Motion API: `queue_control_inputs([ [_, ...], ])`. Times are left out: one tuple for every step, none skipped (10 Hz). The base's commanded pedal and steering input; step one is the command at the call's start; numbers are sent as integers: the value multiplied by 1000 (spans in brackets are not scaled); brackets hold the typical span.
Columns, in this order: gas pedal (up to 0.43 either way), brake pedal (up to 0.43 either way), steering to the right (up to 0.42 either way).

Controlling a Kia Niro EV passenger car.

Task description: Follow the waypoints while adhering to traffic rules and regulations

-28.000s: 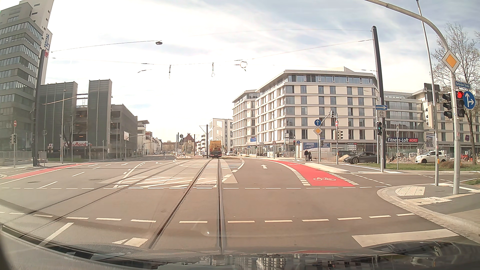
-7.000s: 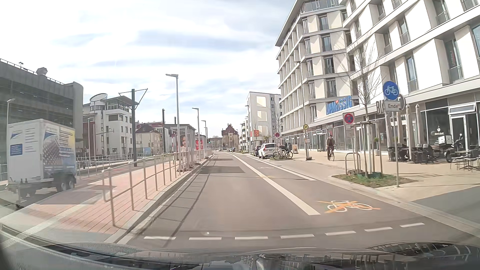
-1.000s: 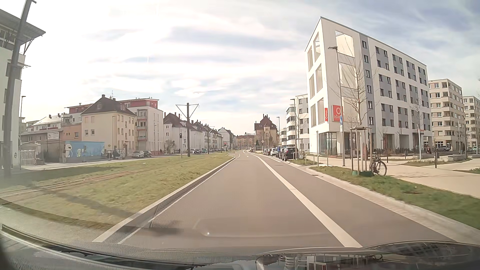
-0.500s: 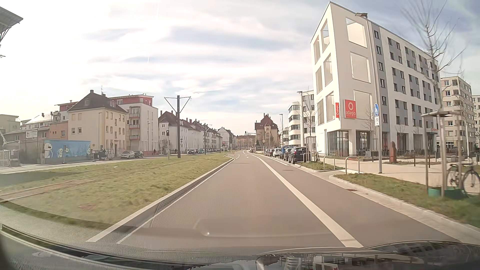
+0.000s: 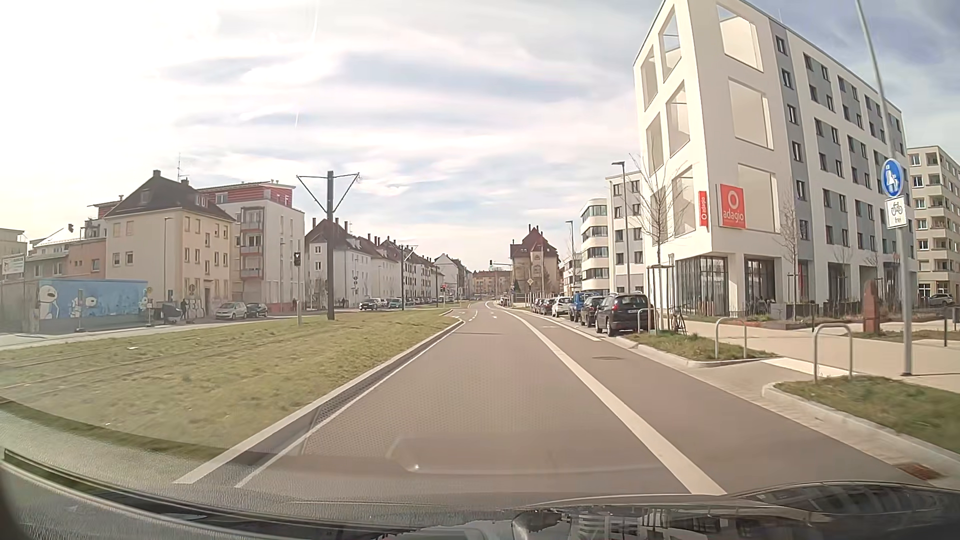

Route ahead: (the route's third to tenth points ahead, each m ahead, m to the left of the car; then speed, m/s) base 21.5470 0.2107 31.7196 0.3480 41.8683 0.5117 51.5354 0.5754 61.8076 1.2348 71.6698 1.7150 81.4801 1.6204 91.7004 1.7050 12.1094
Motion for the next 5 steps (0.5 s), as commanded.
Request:
queue_control_inputs([
  [87,0,0],
  [87,0,0],
  [87,0,0],
  [87,0,0],
  [87,0,0],
])
